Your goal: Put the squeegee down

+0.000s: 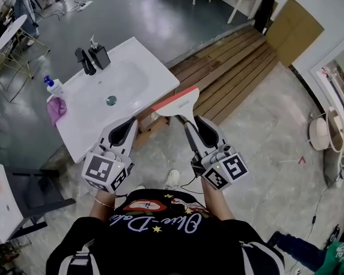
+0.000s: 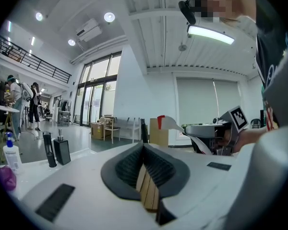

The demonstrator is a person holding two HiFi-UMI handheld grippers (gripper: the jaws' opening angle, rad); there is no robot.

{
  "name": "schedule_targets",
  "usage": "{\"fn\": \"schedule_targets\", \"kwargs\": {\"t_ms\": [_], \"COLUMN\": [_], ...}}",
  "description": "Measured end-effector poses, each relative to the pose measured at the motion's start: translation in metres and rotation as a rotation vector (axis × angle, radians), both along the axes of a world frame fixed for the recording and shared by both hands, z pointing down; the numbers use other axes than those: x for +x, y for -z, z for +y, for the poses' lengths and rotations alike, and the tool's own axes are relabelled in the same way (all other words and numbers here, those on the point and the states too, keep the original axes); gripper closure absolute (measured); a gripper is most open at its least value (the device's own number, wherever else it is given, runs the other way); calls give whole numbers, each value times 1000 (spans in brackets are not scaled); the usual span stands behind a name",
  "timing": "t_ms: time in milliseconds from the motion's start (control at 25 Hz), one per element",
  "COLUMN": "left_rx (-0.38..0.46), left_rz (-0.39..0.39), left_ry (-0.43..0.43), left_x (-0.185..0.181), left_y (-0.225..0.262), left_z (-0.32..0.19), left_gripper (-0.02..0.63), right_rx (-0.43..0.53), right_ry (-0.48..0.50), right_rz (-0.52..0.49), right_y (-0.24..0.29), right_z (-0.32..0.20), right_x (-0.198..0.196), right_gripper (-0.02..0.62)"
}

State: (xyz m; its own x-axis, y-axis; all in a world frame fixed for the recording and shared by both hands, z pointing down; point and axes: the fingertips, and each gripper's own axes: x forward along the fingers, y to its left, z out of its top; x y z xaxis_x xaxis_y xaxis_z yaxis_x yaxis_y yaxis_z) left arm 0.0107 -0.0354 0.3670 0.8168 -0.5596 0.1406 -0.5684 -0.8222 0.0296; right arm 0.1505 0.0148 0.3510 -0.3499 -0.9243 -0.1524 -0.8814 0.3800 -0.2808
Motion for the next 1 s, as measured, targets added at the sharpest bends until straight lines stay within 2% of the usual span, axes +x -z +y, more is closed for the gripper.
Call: {"fn": "schedule_targets", "kwargs": {"t_ms": [800, 1000], "left_rx": [14, 18], "left_rz": [-31, -54], "left_ry": [46, 55], "left_x": [55, 51], "left_y": [1, 2], "left_z": [-12, -9], "left_gripper": [612, 612], "right_rx": [17, 21], "right_ry": [67, 85], "right_rz": [-35, -62], "right_y": [-2, -5], "right_z": [-20, -22], "right_x": [49, 47], "right_gripper": [477, 477]}}
